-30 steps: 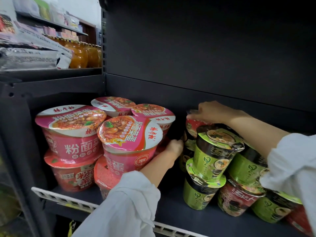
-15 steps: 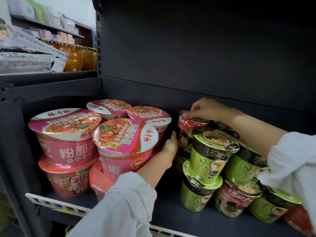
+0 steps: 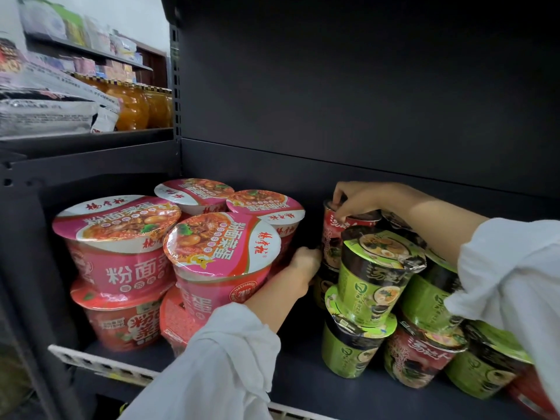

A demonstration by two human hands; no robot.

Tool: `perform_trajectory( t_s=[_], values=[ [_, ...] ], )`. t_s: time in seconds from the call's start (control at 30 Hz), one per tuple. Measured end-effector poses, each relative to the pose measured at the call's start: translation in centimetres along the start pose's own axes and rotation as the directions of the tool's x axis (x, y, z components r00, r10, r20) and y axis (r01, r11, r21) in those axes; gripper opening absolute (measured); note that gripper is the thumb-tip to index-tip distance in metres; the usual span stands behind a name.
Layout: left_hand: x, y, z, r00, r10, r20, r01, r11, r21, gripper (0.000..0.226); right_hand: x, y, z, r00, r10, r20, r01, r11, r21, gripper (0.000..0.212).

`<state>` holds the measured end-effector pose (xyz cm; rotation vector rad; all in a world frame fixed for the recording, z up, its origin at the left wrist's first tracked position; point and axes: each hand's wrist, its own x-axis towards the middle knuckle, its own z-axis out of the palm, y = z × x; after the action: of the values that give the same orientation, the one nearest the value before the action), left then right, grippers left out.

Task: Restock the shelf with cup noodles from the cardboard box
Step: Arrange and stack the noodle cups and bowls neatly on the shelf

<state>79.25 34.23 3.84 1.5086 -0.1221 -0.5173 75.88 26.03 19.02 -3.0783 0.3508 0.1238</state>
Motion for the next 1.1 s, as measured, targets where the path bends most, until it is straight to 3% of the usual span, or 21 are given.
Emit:
perform_trajectory(
  t_s=[0.1, 0.17, 0.27, 0.37, 0.53, 0.73, 0.97, 1.03, 1.1],
  values=[
    [-0.6, 0.2, -0.1, 1.000, 0.025, 0.004, -0.025, 1.000, -0.014, 0.032, -0.2, 0.3, 0.7, 0.998, -0.001, -0.061, 0.003, 0.999, 0.036, 0.044],
    [-1.2, 0.4, -0.2, 0.997, 0.076, -0.010, -0.075, 0.995, 0.072, 0.024, -0.7, 0.4, 1.0, 0.994, -0.019, -0.108, 0.024, 0.999, 0.044, 0.043],
    [-2.6, 1.0, -0.9, 0.975, 0.211, -0.066, -0.191, 0.955, 0.227, 0.029, -1.8, 0.0, 1.1, 0.977, -0.072, -0.202, 0.090, 0.993, 0.082, 0.039],
    [-5.1, 1.5, -1.6, 0.922, 0.376, -0.092, -0.315, 0.866, 0.388, 0.033, -3.5, -1.3, 1.4, 0.952, -0.107, -0.287, 0.139, 0.986, 0.092, 0.027],
    [-9.6, 2.1, -3.1, 0.837, 0.547, 0.018, -0.448, 0.667, 0.595, 0.031, -6.1, -3.3, 2.5, 0.956, -0.108, -0.274, 0.114, 0.993, 0.008, 0.027],
    [-13.3, 0.0, -6.3, 0.845, 0.502, 0.185, -0.487, 0.577, 0.656, 0.024, -10.4, -6.3, 5.5, 0.857, -0.237, -0.457, 0.321, 0.940, 0.116, 0.030],
    [-17.7, -2.8, -12.4, 0.842, 0.480, 0.246, -0.506, 0.545, 0.669, 0.013, -13.0, -10.7, 9.7, 0.867, -0.339, -0.366, 0.438, 0.869, 0.231, 0.051],
    [-18.4, -3.6, -14.2, 0.858, 0.475, 0.194, -0.466, 0.561, 0.684, 0.017, -13.0, -11.3, 10.1, 0.867, -0.337, -0.368, 0.434, 0.873, 0.222, 0.061],
    [-18.5, -4.4, -16.0, 0.854, 0.520, 0.036, -0.393, 0.597, 0.700, 0.017, -13.0, -11.7, 10.2, 0.859, -0.316, -0.403, 0.417, 0.888, 0.193, 0.065]
  ],
)
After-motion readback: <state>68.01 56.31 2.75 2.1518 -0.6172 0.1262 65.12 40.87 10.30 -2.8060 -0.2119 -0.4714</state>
